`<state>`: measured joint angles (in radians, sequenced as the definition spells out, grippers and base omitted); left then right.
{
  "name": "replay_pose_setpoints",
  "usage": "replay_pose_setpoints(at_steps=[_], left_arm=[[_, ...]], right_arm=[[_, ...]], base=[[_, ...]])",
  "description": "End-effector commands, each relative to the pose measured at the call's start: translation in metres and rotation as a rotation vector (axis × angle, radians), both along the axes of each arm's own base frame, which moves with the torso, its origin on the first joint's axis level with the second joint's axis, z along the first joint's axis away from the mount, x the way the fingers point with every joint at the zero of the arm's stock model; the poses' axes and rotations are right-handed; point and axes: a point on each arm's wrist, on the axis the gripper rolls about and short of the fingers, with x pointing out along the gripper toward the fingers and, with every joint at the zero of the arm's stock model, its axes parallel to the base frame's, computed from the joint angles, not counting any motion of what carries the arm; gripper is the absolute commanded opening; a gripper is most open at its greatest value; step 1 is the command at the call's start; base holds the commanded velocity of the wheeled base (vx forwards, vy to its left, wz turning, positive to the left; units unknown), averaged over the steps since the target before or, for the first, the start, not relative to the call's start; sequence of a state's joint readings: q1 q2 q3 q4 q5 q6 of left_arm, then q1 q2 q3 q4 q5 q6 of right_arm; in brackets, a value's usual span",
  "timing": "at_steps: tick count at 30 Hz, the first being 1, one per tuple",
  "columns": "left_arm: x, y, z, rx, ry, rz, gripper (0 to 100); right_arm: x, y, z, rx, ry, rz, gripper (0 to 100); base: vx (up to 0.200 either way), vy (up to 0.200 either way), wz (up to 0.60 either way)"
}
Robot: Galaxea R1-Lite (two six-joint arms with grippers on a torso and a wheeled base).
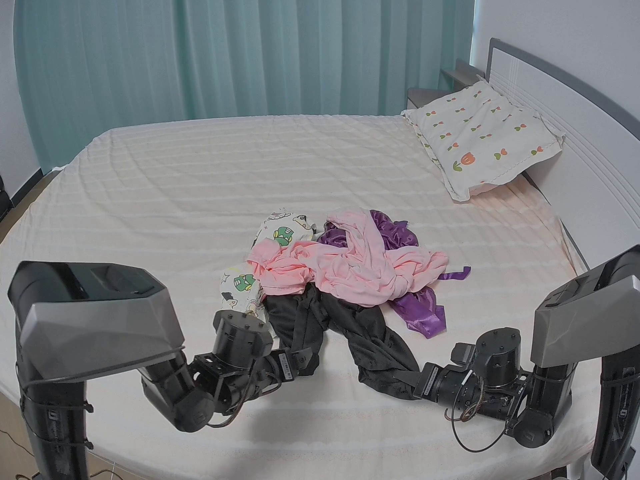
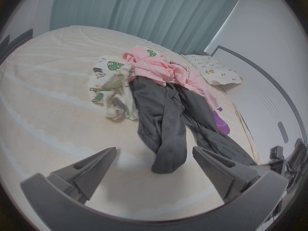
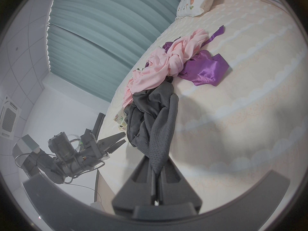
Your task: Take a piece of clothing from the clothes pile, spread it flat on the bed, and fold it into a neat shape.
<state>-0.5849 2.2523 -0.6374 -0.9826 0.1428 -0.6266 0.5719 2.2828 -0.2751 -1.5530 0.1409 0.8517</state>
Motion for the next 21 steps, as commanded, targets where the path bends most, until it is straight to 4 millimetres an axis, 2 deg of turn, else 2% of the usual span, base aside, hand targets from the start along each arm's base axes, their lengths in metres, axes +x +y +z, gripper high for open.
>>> replay_pose_setpoints(at_steps=[1,7,8,13,17,21], left_arm=[[0.007,-0.025,-0.022,-0.005,0.012,-0.01,100],[0.008,-0.039,-0.025,-0.017,-0.004,-0.029,100],[0.008,-0.039,-0.025,-0.017,-0.004,-0.029,0],[0.018,-0.037,-0.036,0.01,-0.011,0.031,0],[0.019,-0.033,-0.03,-0.027,-0.011,0.086,0],[0.005,-0.031,0.023,-0.158,-0.022,0.16,0]], right_arm=[[0.002,0.001,0.001,0.009,-0.011,0.0,0],[0.002,0.001,0.0,0.01,-0.008,-0.001,0],[0.002,0.001,0.0,0.01,-0.008,-0.001,0],[0.002,0.001,0.0,0.011,-0.007,-0.002,0],[0.001,0.001,0.001,0.011,-0.007,-0.002,0],[-0.004,0.007,0.004,0.015,-0.012,0.027,0]], base=[[0.0,0.0,0.0],[0.0,0.0,0.0],[0.0,0.0,0.0],[0.0,0.0,0.0],[0.0,0.0,0.0],[0.0,0.0,0.0]])
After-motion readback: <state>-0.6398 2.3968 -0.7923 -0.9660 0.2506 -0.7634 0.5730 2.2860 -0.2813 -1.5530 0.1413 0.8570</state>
